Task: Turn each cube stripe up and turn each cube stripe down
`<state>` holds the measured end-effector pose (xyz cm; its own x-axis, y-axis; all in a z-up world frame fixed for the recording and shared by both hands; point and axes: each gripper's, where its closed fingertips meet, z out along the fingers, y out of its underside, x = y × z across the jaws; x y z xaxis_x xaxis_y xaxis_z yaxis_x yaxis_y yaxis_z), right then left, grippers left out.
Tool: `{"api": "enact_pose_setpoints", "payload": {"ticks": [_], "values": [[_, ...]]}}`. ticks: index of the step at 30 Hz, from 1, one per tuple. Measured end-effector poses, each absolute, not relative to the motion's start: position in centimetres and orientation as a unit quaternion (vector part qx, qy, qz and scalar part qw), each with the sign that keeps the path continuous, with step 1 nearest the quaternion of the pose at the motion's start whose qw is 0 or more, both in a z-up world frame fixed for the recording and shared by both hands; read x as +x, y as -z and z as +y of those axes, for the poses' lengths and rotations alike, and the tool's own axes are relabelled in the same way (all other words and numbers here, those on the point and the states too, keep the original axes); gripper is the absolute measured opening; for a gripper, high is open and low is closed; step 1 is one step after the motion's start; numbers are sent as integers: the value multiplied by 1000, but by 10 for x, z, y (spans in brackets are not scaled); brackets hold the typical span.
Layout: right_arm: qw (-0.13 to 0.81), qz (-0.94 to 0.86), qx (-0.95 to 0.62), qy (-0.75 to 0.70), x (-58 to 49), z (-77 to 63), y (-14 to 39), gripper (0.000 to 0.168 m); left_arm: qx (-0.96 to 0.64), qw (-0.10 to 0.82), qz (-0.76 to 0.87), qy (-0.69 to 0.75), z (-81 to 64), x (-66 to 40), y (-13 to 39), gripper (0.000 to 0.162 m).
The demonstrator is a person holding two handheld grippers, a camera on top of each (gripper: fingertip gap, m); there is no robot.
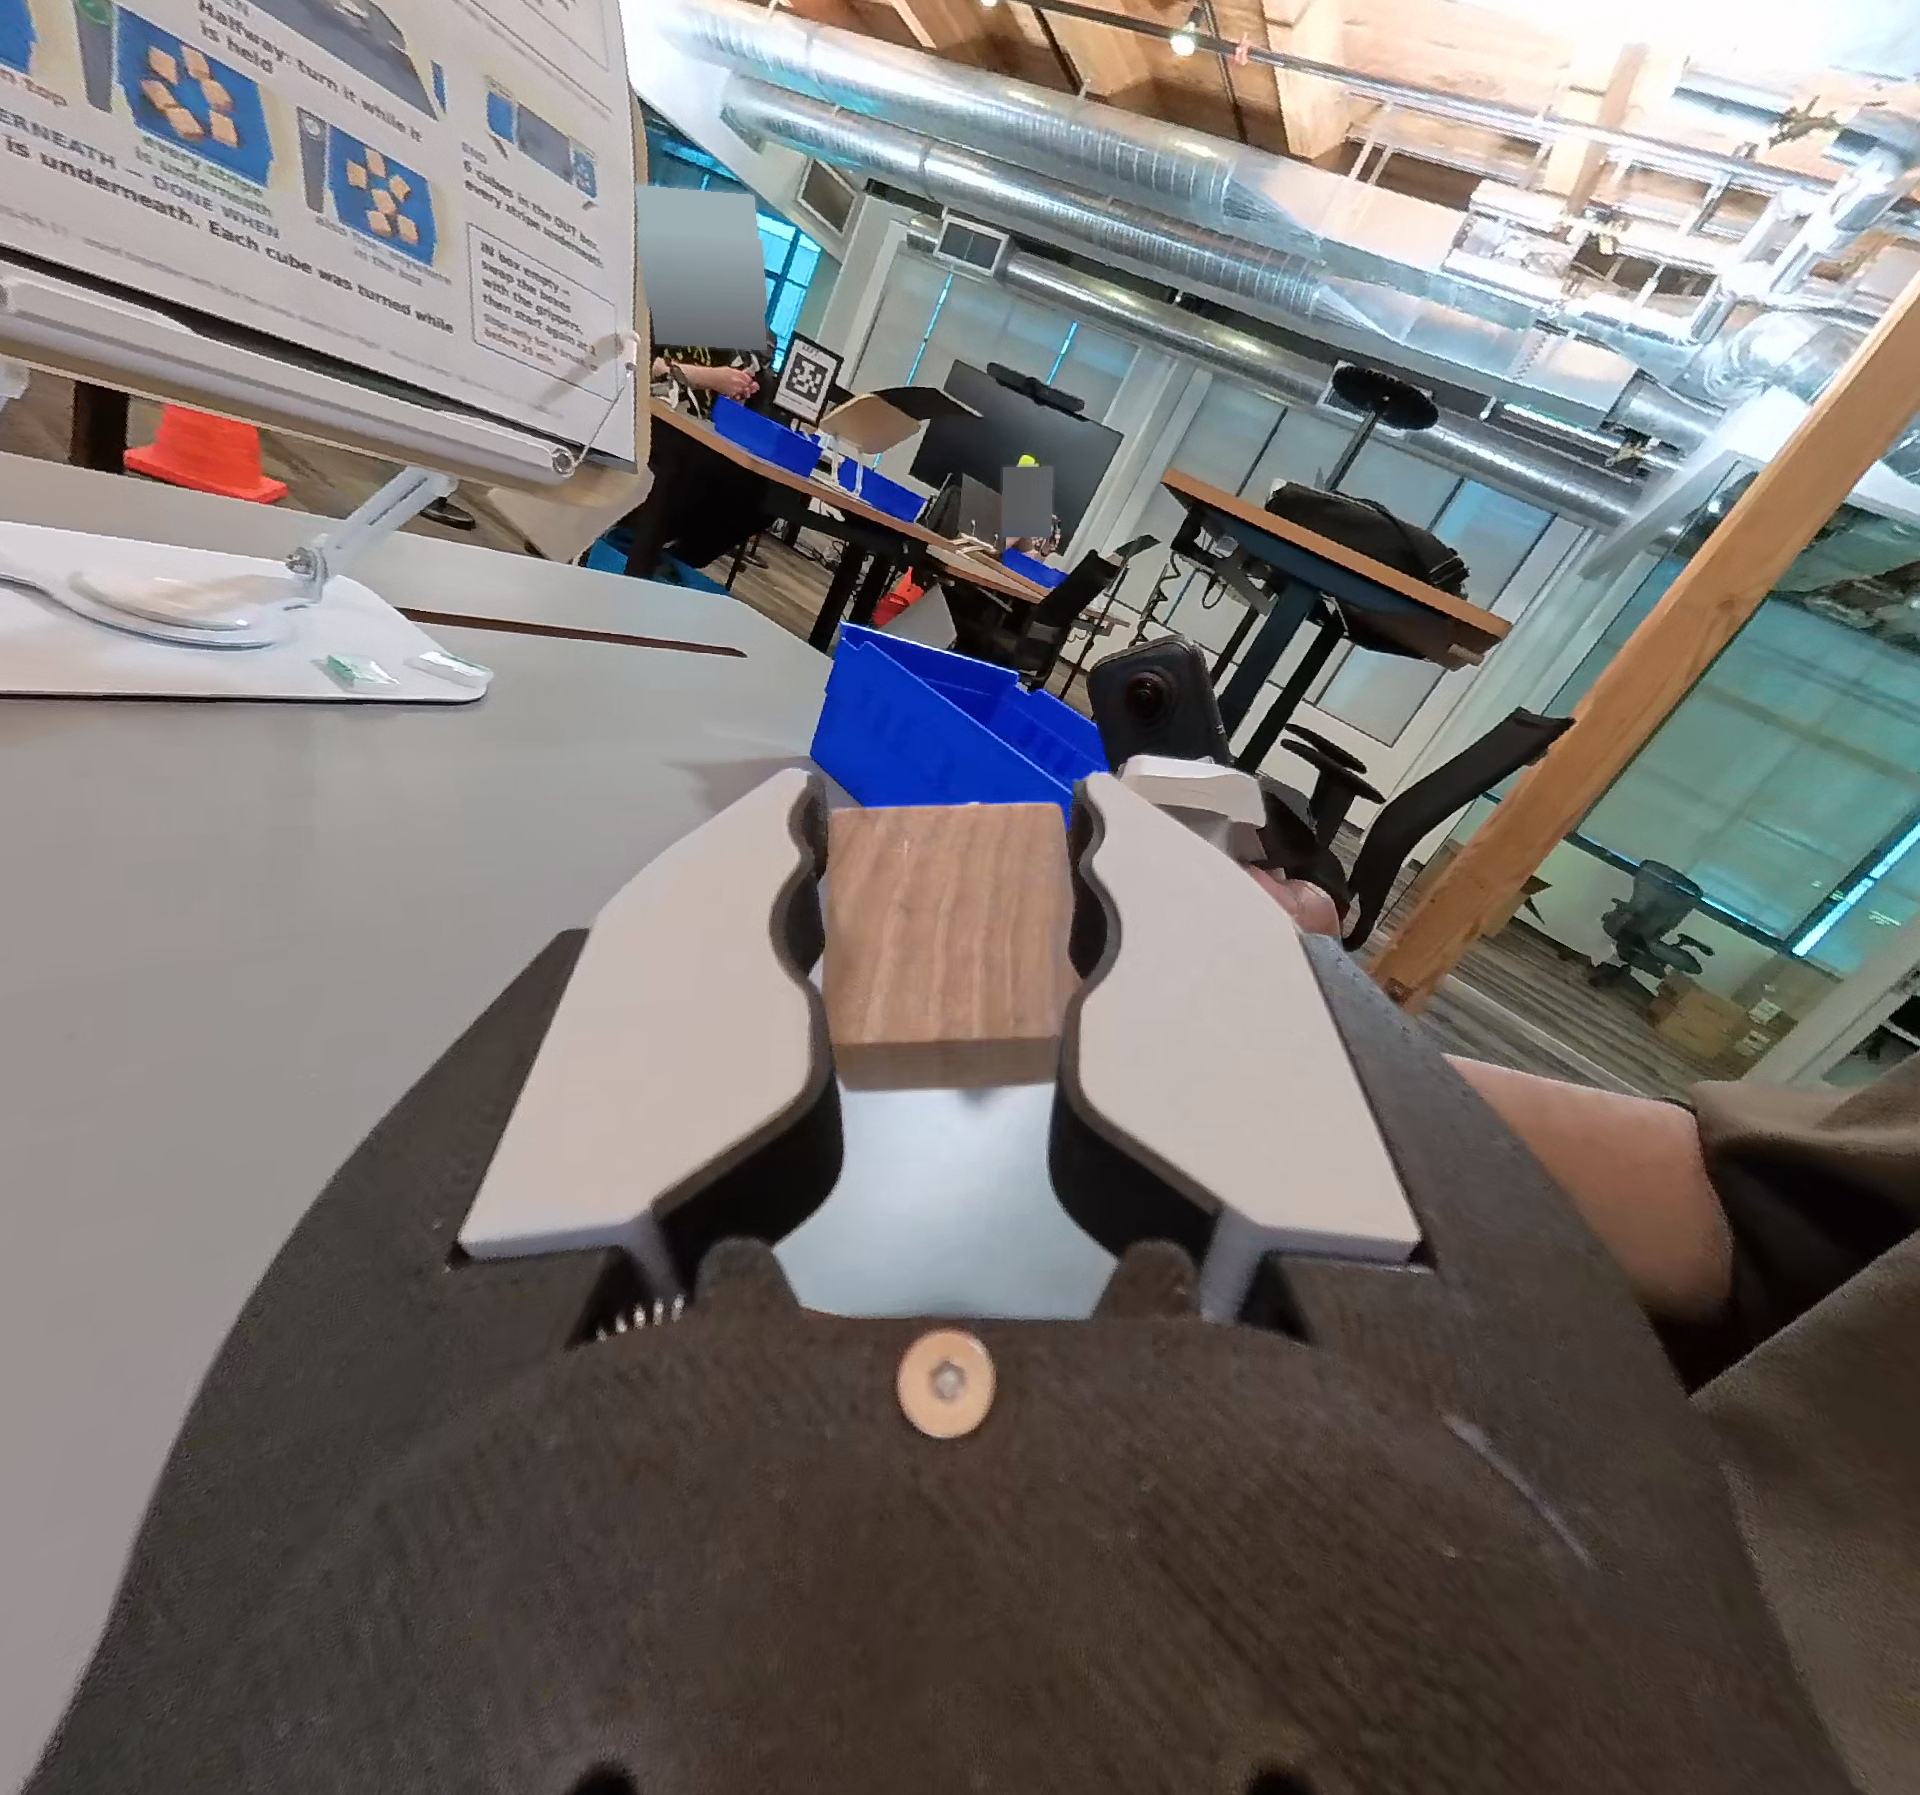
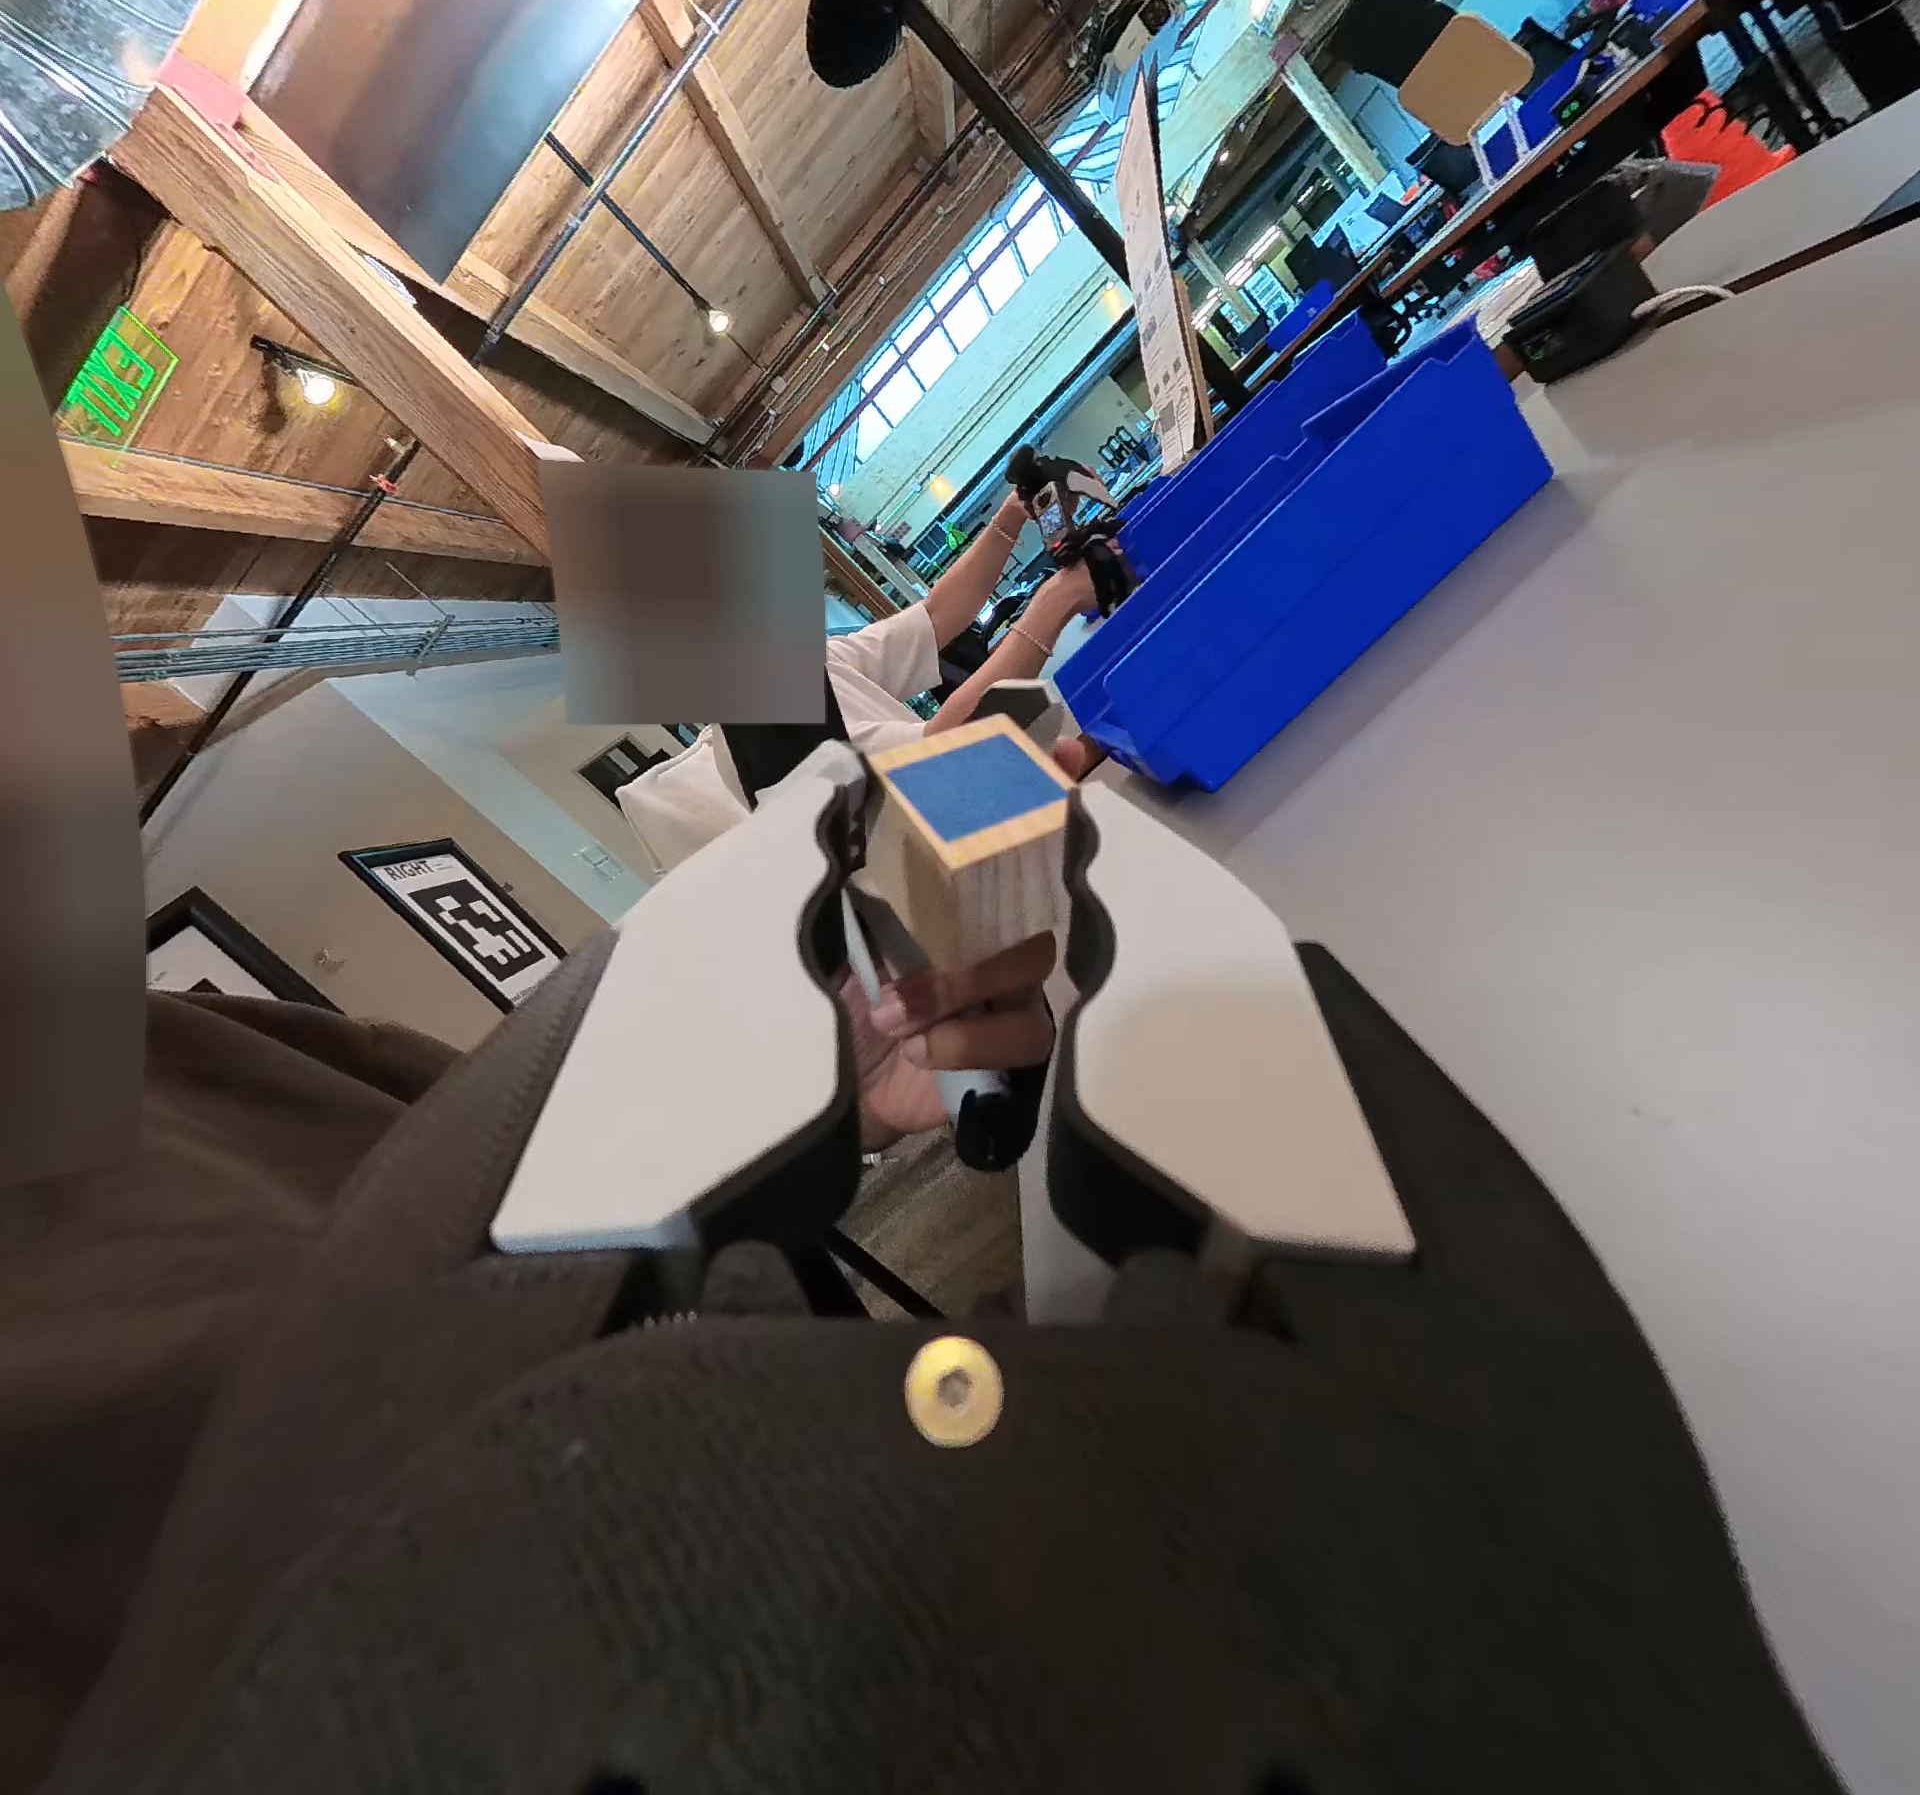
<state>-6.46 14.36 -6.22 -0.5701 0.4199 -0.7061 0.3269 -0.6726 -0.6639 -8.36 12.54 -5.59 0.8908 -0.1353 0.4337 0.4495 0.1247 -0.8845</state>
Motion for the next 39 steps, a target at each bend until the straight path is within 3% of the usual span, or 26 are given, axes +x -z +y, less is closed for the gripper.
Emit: {"api": "enact_pose_setpoints", "payload": {"ticks": [21,39], "values": [[33,-412,-484,-772,-68,147,72,45,-631,745,-143,163,122,-100,56,44],[215,-527,-490,-660,-73,145,87,64,-705,703,-44,-87,131,-98,77,44]]}}
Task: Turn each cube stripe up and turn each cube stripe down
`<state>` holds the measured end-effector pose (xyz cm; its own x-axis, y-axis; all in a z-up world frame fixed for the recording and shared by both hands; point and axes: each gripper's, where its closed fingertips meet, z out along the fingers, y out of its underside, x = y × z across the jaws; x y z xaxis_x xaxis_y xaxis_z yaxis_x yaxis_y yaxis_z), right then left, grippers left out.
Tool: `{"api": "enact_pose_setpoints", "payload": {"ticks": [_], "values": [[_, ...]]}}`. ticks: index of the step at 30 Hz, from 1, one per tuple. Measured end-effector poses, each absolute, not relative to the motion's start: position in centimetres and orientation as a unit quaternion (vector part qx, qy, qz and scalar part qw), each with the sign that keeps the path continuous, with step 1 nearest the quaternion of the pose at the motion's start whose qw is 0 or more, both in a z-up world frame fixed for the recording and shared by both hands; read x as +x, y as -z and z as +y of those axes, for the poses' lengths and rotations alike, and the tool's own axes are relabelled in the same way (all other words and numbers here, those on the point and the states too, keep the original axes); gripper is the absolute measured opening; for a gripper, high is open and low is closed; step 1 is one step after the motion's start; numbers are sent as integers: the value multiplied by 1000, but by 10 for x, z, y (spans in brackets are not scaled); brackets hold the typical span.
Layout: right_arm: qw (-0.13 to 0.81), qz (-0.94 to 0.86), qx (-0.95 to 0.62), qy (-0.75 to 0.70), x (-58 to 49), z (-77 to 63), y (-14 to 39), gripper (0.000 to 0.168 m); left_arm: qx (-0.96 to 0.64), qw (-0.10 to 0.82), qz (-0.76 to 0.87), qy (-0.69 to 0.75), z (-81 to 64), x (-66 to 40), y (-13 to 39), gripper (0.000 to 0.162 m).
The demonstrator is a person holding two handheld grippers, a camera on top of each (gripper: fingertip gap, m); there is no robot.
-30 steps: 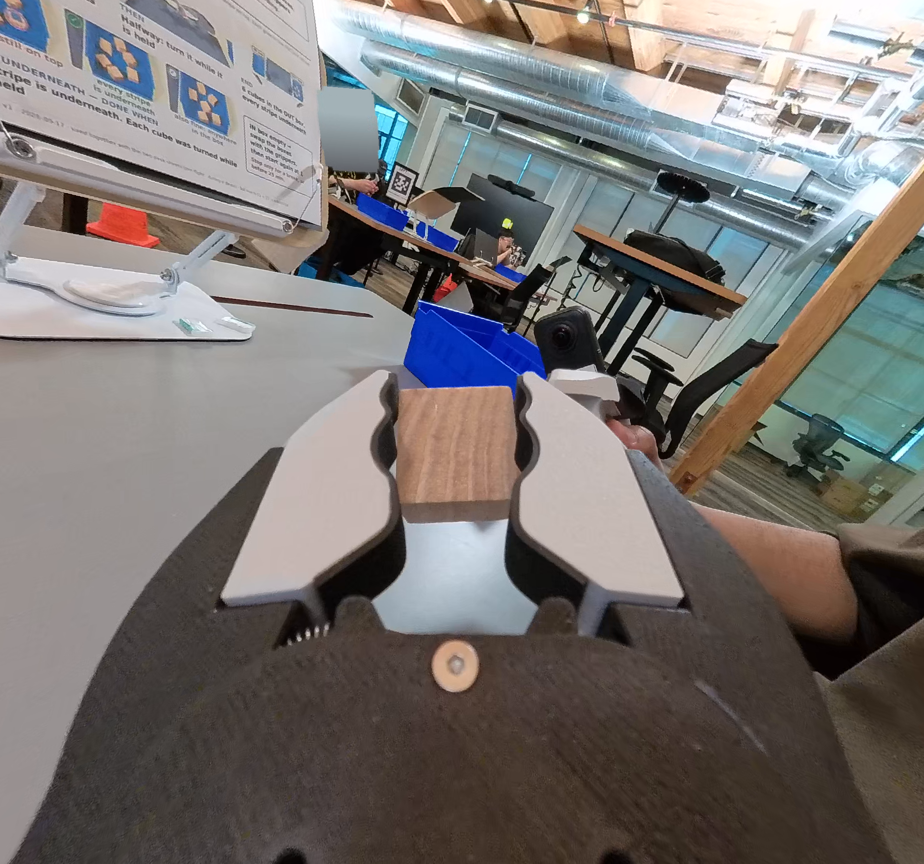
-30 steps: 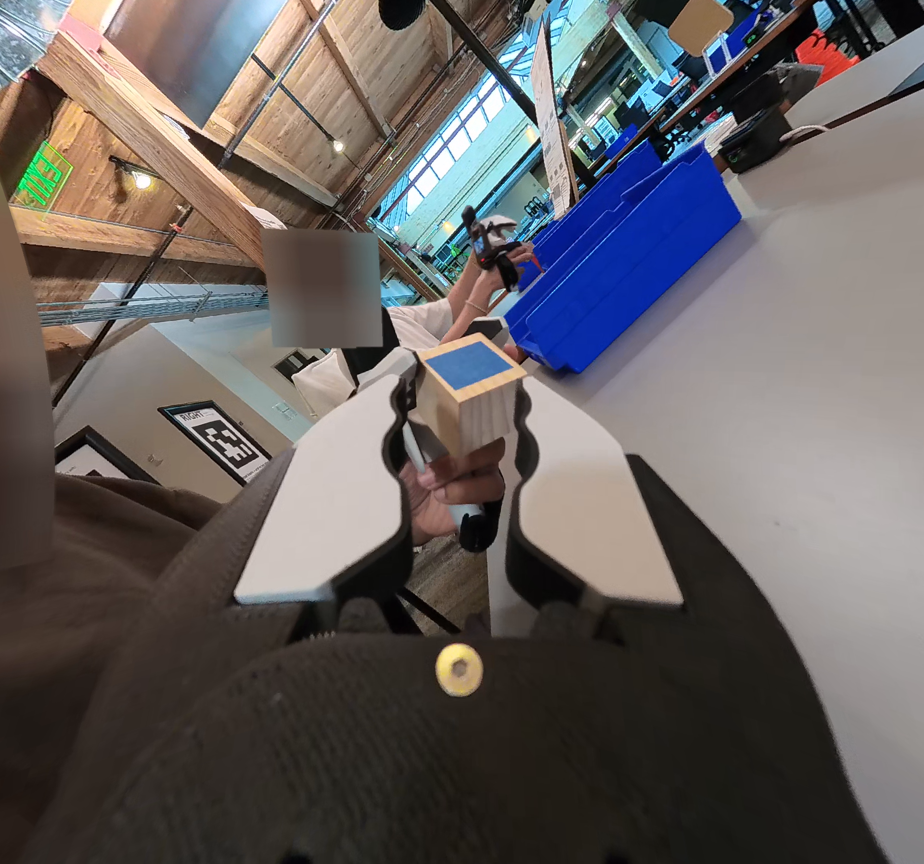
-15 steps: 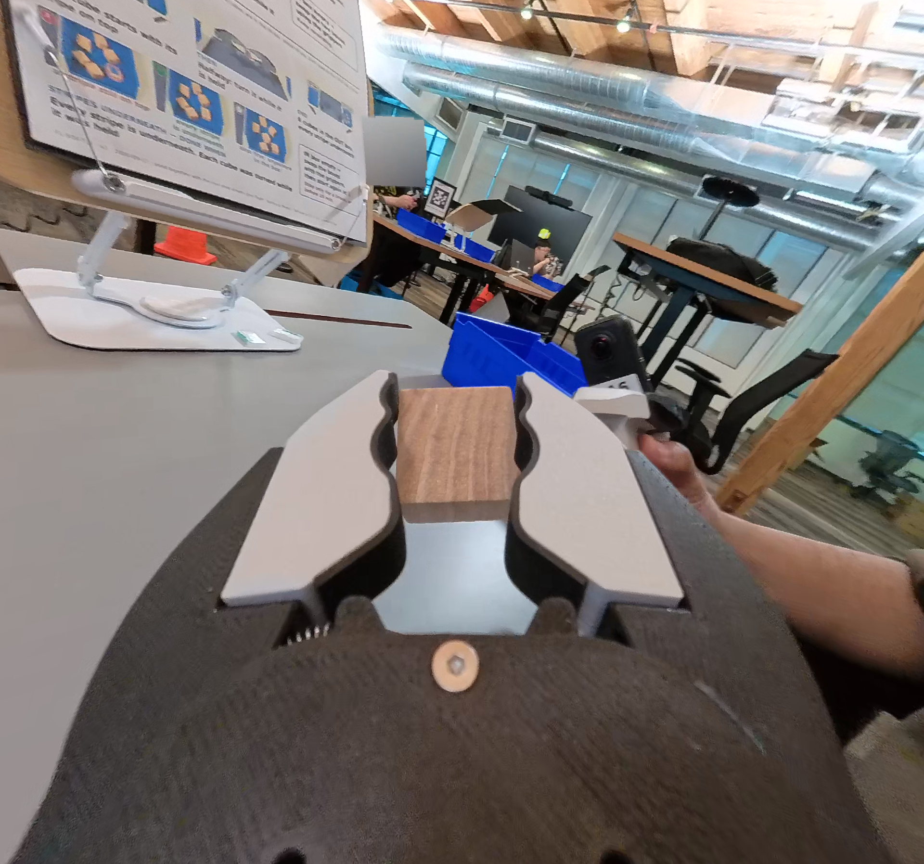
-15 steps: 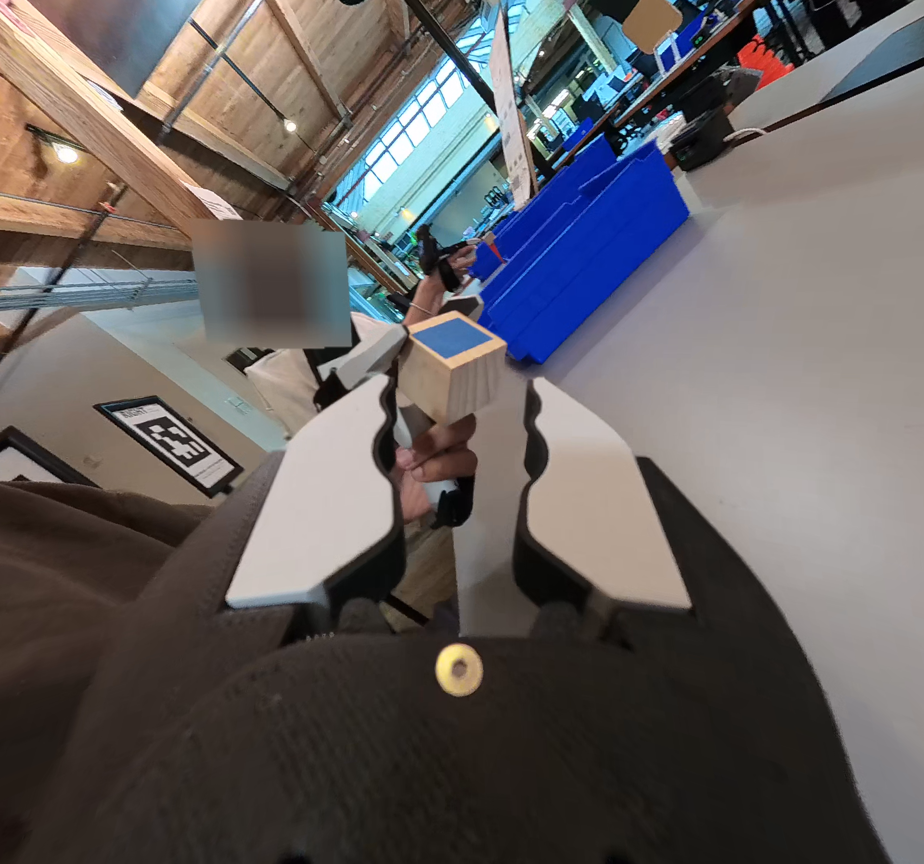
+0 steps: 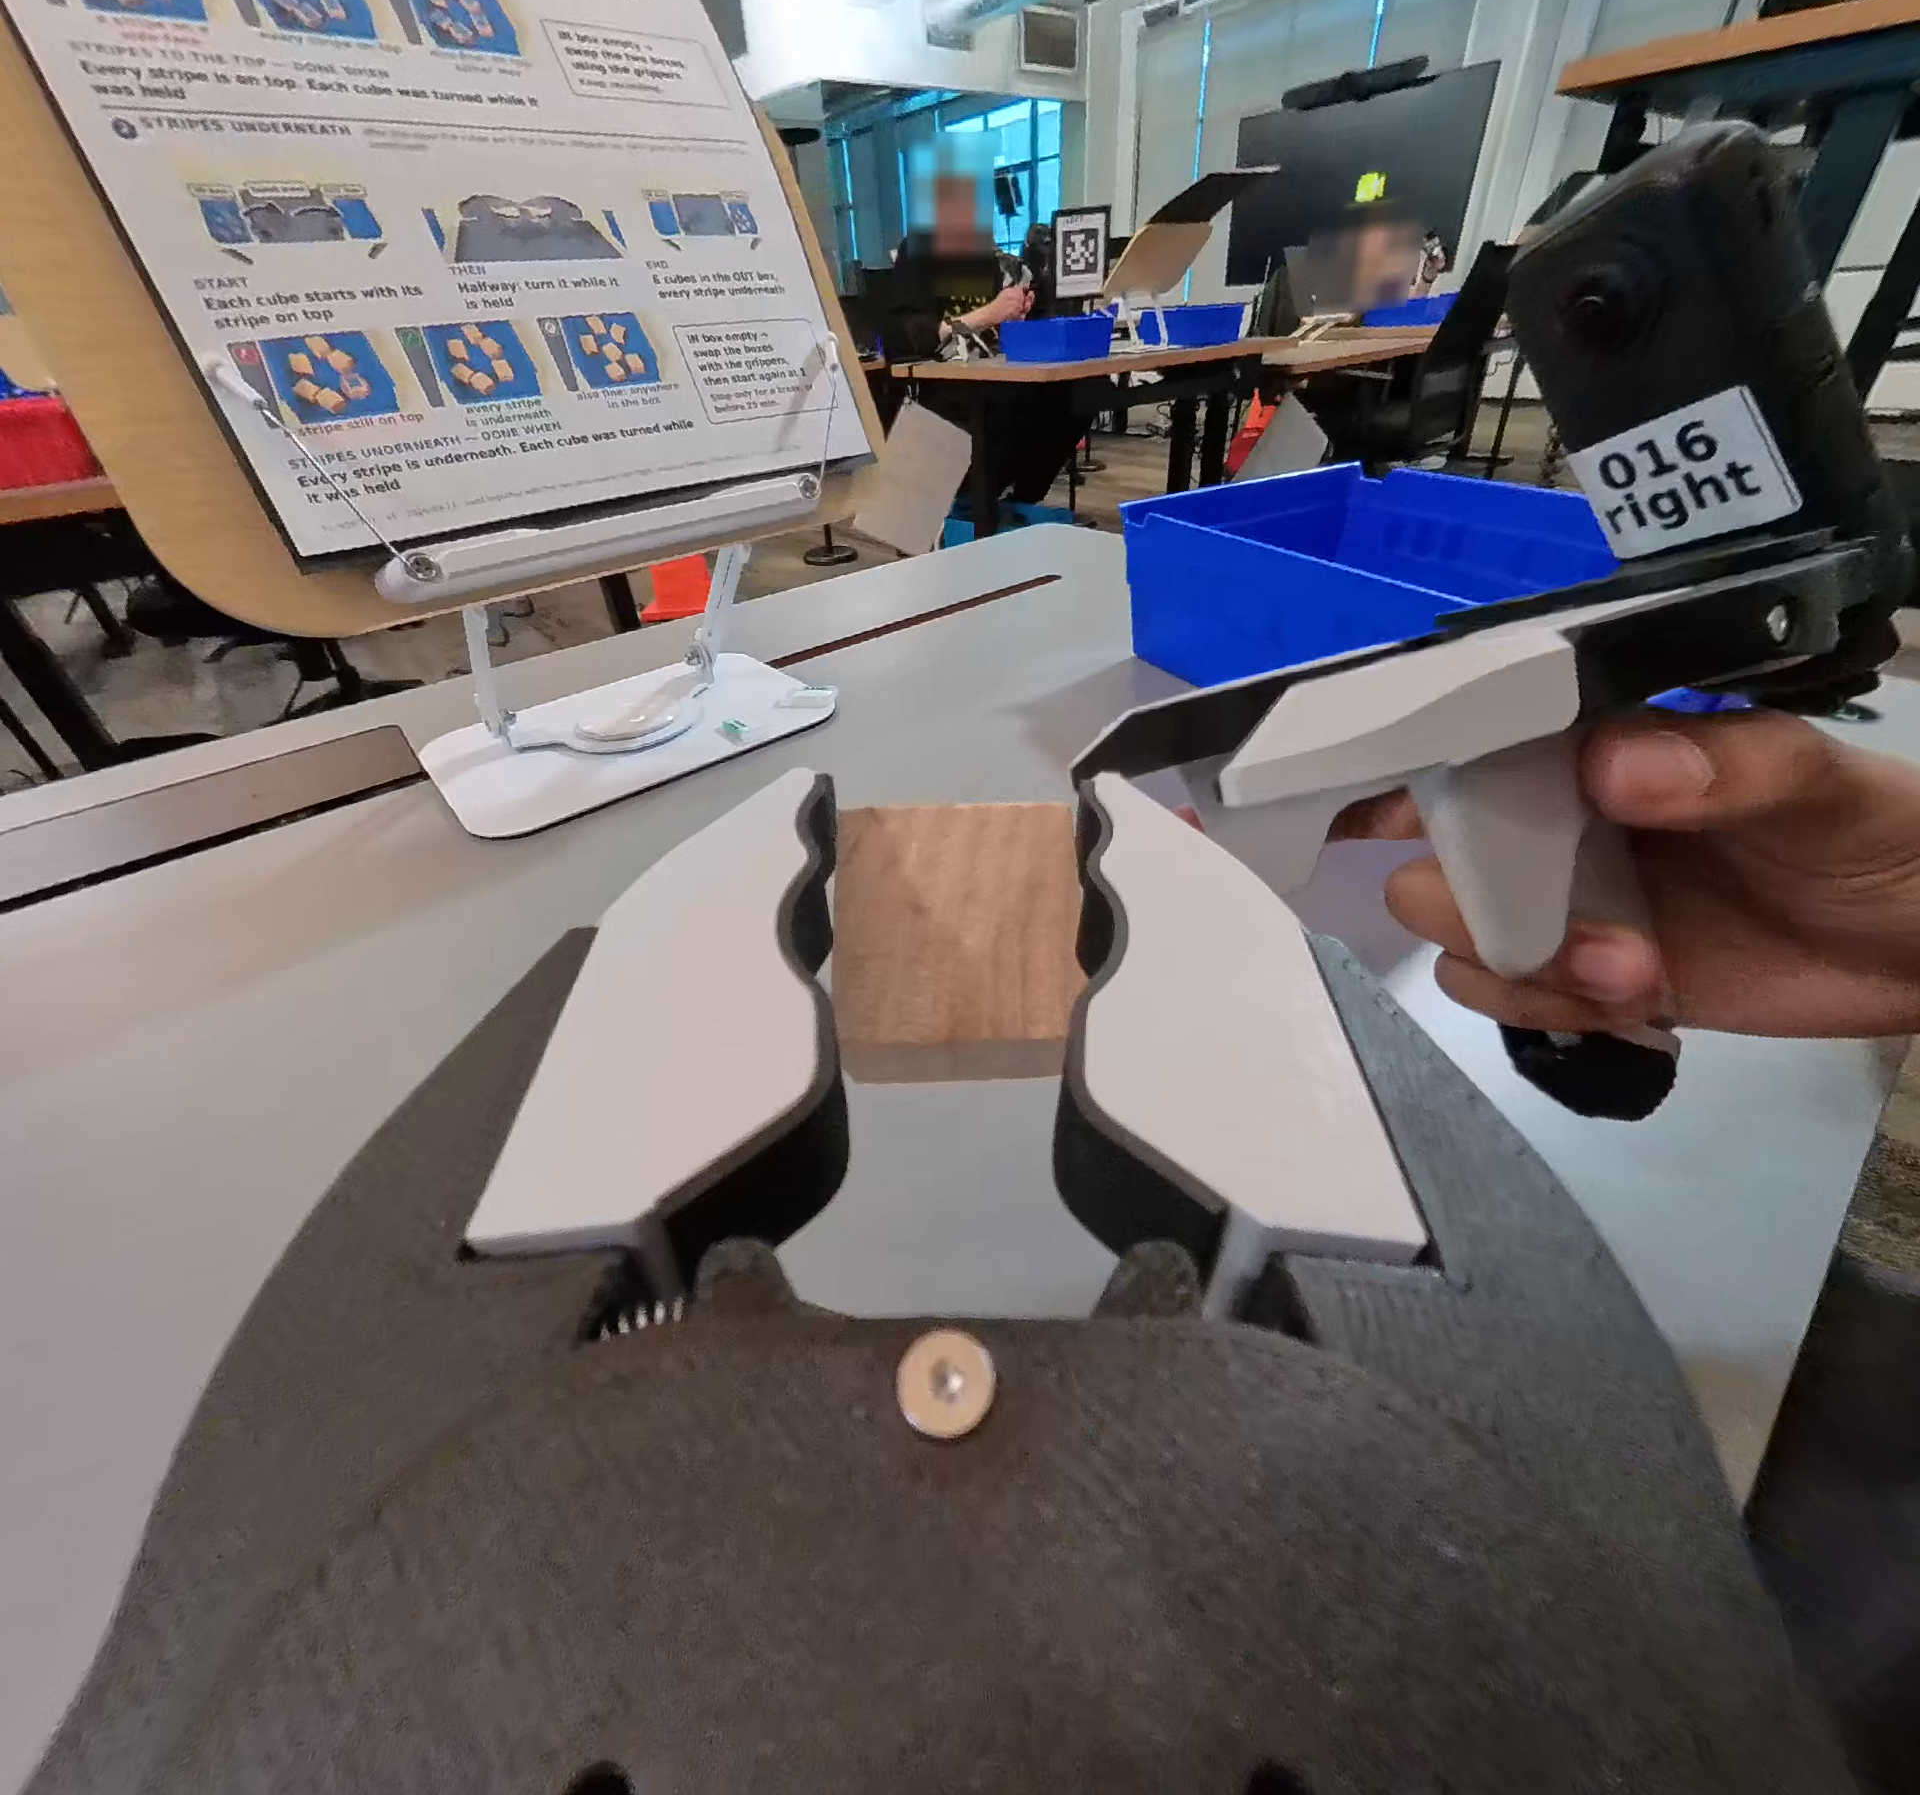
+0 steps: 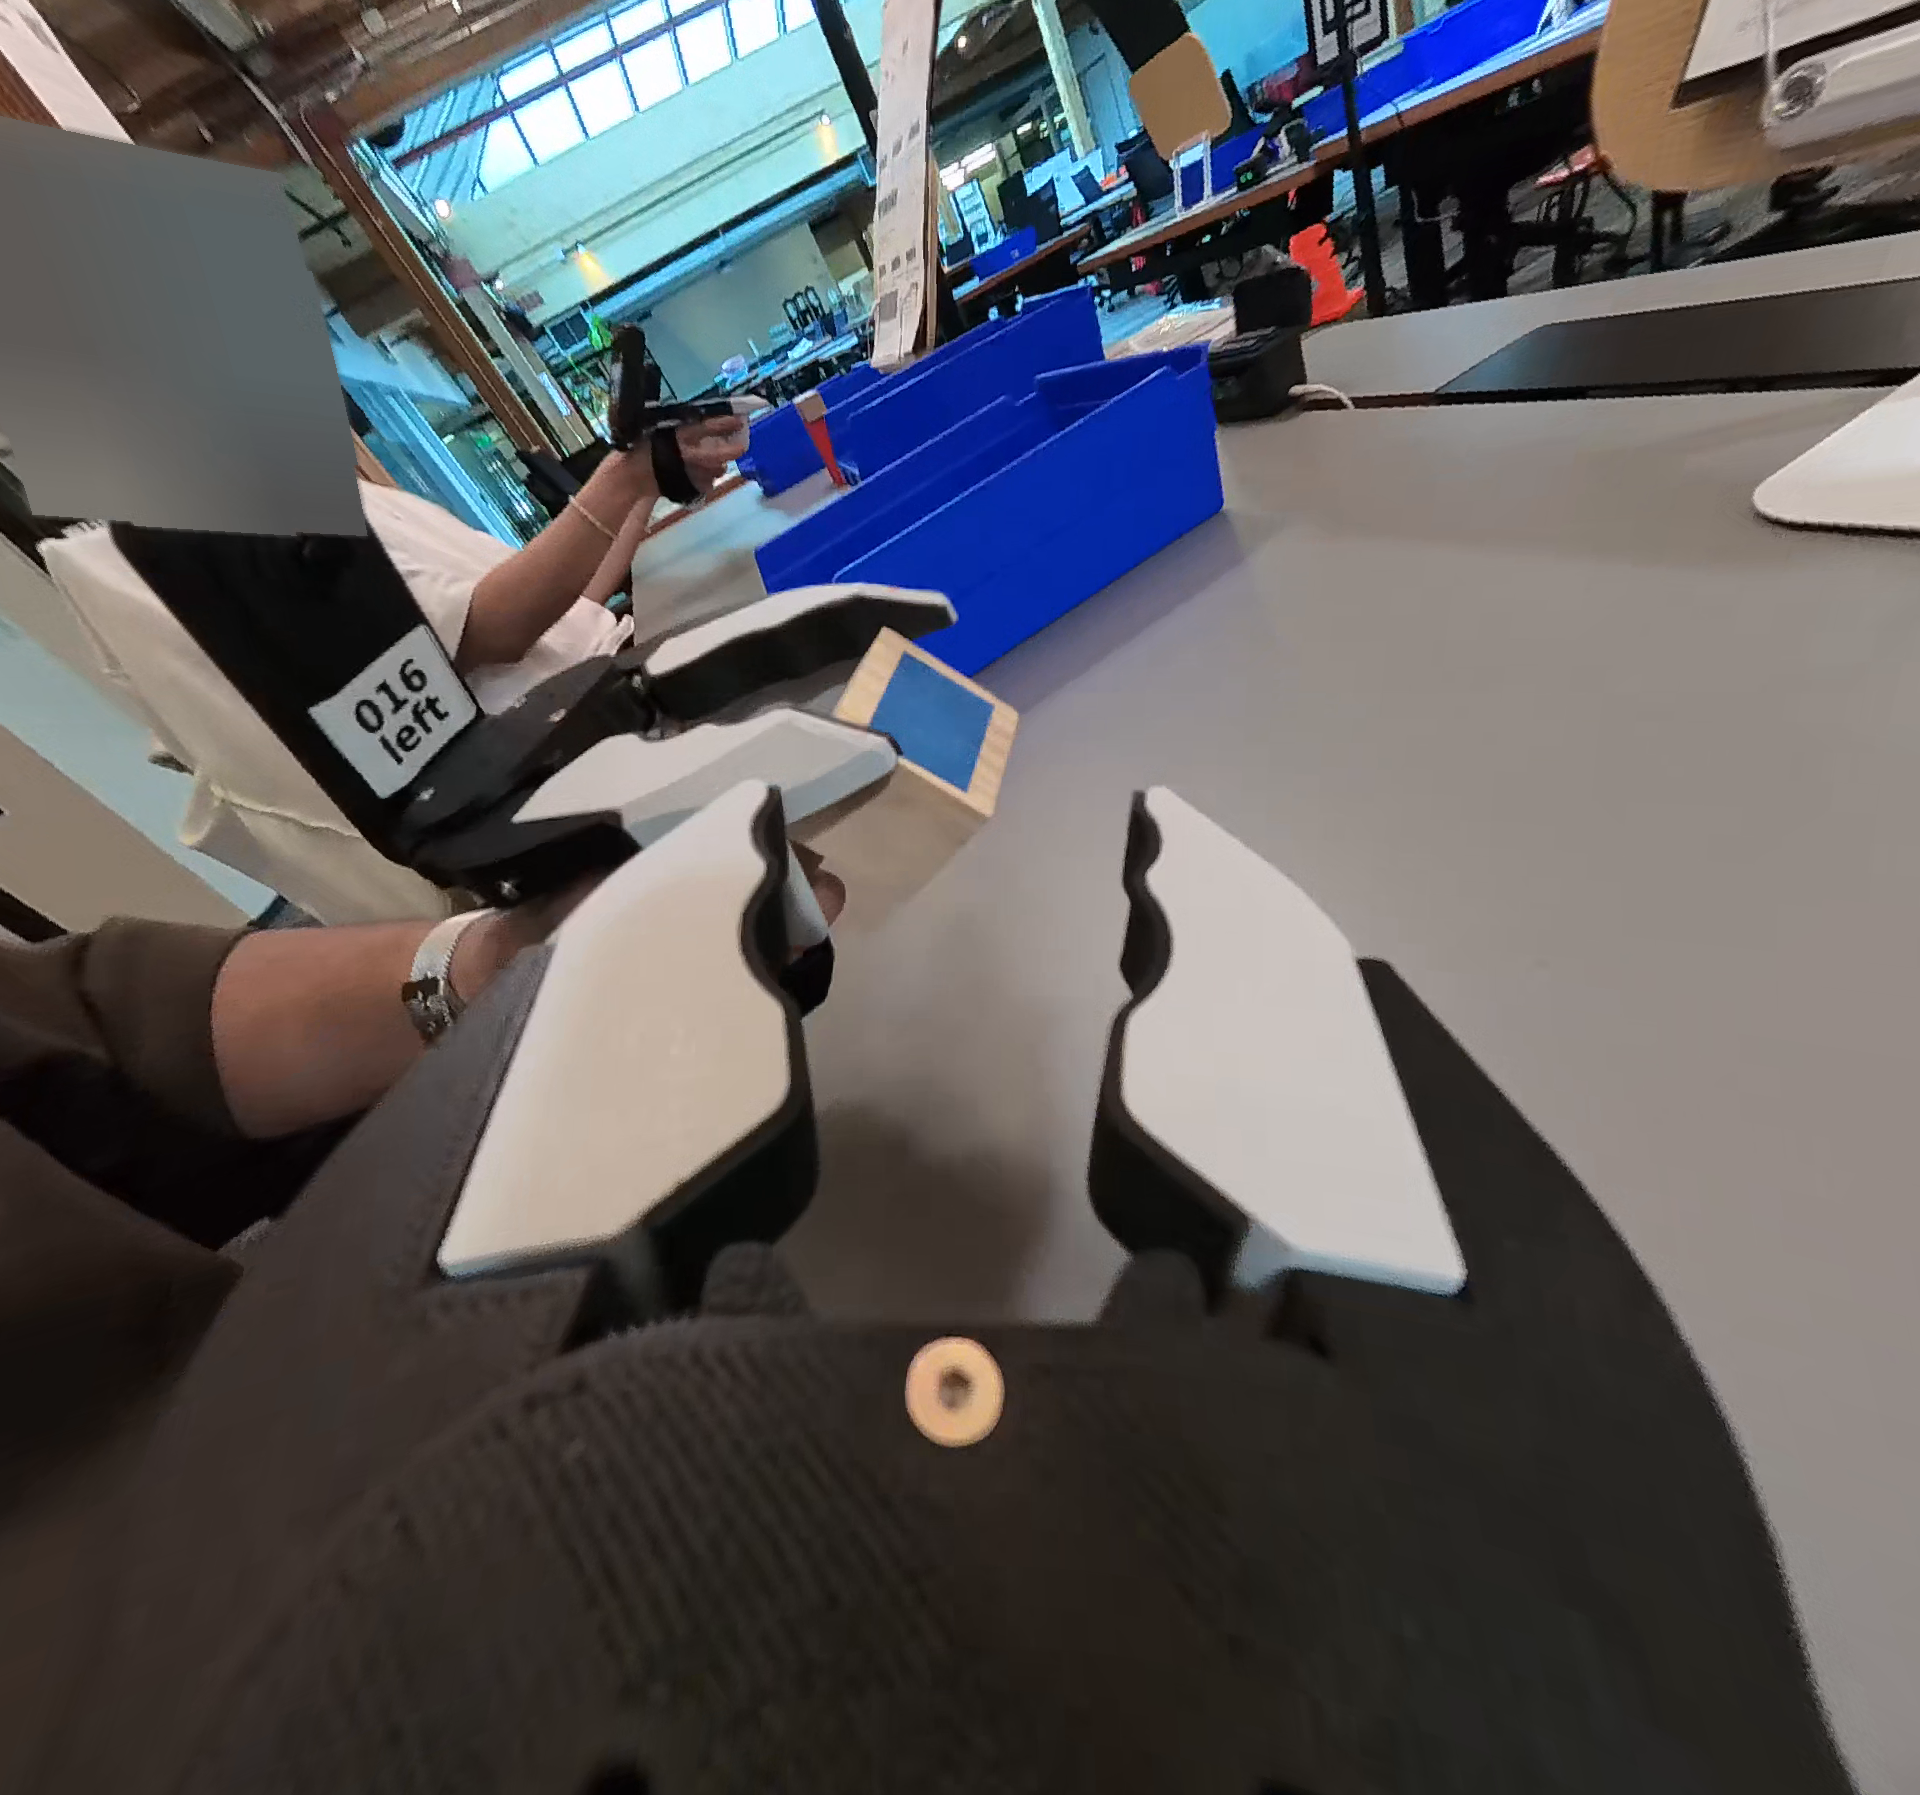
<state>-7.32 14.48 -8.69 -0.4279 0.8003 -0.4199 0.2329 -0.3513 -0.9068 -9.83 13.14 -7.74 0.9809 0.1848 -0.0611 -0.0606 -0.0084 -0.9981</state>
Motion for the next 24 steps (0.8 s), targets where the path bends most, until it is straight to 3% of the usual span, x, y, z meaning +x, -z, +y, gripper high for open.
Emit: {"api": "enact_pose_setpoints", "payload": {"ticks": [5,11,15,21,24], "values": [[202,-531,-492,-660,-74,142,91,64,-679,732,-62,-8,127,-94,66,44],[87,-463,-508,-721,-73,136,88,67,-643,755,-76,104,123,-84,54,44],[95,-486,-469,-732,-66,128,81,69,-615,751,-89,223,122,-72,47,44],[69,-514,-413,-749,-53,110,72,60,-584,740,-93,320,121,-60,41,44],[61,-511,-411,-753,-51,108,70,44,-591,734,-82,325,122,-54,44,44]]}}
